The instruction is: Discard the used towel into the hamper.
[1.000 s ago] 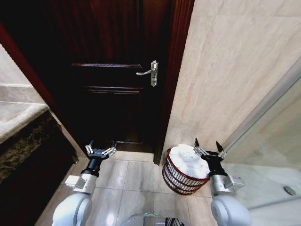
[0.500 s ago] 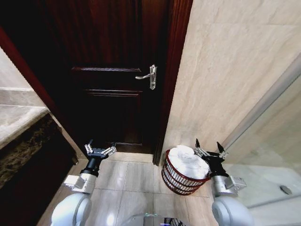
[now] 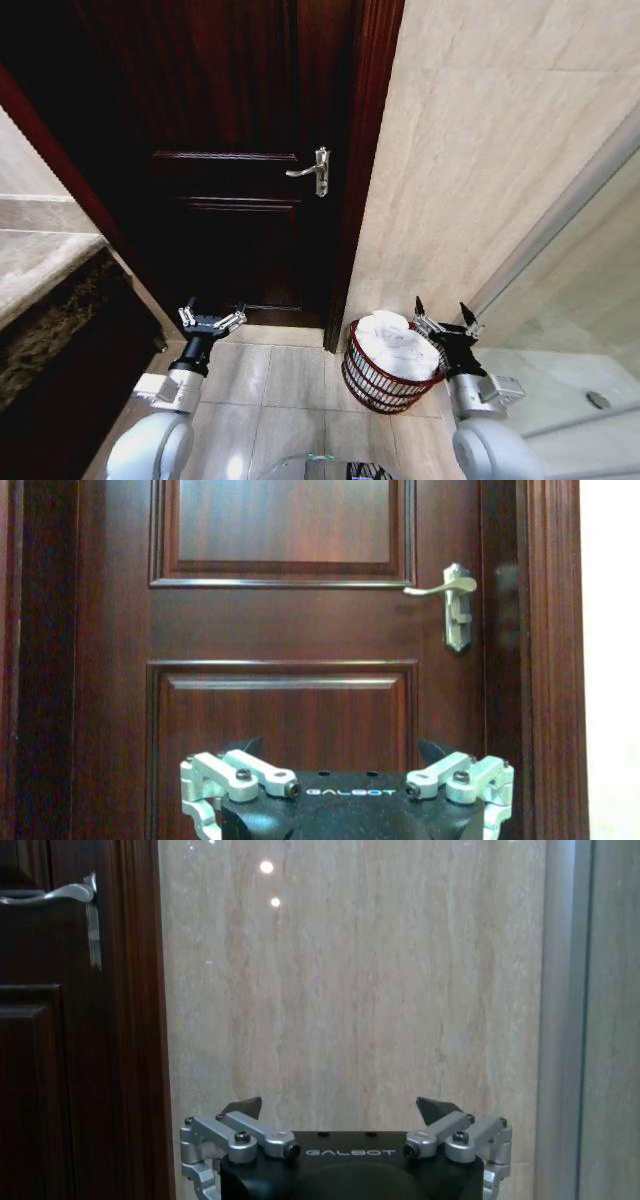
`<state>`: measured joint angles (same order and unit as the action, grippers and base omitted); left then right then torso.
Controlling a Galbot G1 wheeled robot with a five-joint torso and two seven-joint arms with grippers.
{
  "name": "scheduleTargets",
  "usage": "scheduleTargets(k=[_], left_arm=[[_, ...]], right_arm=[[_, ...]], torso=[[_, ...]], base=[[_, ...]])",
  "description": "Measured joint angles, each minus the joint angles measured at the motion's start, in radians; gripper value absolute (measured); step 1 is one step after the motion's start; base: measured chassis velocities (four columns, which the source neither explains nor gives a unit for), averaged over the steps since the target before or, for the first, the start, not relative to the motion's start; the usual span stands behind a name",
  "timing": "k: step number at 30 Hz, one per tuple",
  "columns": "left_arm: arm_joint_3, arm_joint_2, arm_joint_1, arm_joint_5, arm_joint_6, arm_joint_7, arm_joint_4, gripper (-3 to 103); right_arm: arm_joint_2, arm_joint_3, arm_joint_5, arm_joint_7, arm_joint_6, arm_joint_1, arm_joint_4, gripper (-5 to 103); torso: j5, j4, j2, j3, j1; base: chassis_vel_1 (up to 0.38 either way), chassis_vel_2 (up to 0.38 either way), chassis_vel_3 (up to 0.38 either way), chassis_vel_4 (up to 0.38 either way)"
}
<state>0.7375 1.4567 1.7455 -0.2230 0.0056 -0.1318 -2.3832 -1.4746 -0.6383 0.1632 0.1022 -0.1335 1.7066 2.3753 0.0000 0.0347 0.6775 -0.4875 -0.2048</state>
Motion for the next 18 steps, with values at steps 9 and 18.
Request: scheduleTargets(k=[9, 18], left_arm=[[-0.007, 0.005, -0.001, 0.007, 0.001, 0.000, 0.000, 100], [-0.002, 0.004, 0.004, 0.007, -0.001, -0.001, -0.006, 100]], right_arm=[[0.005, -0.009, 0.001, -0.002, 0.003, 0.008, 0.004, 100], [0.000, -0.006, 0.000, -0.003, 0.009, 0.015, 0.010, 100]], torso=[[0.0000, 0.0000, 0.041, -0.023, -0.017], [0.0000, 0.0000, 0.082, -0.048, -0.035]], base=[[0.034, -0.026, -0.026, 0.033], [0.000, 0.000, 0.000, 0.000]])
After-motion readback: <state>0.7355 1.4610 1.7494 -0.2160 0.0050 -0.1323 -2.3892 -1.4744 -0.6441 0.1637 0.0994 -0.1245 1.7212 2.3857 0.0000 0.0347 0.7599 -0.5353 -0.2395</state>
